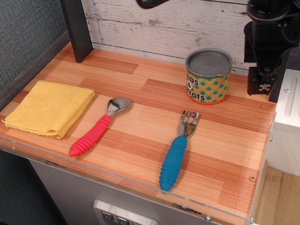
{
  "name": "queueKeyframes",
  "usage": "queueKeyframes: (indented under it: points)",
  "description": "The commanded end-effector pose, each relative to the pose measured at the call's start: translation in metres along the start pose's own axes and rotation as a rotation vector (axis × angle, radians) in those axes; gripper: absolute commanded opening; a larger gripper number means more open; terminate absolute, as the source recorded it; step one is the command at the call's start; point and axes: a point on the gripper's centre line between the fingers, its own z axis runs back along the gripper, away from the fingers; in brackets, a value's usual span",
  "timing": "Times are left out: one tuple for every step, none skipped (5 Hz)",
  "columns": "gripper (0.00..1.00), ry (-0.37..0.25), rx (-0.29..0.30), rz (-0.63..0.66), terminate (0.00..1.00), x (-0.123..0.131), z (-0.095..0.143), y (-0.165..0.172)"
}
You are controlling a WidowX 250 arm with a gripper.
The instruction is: Move can down between the blue fork and red spoon.
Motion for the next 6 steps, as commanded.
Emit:
queueKeyframes:
  points:
    - [1.0,-0.043,0.01,0.043,0.0,-0.014,-0.001,0.013]
    - [1.0,-0.072,0.008,0.058,0.0,-0.017,-0.008,0.022]
    - [1.0,-0.104,0.003,0.073,0.0,-0.02,-0.011,0.03]
    - [1.0,-0.122,0.012,0.104,0.0,-0.026,-0.016,0.038]
    - [1.0,-0.102,0.014,0.152,0.0,-0.034,-0.019,0.041]
    - [1.0,-0.087,0.001,0.277,0.0,-0.04,-0.02,0.043]
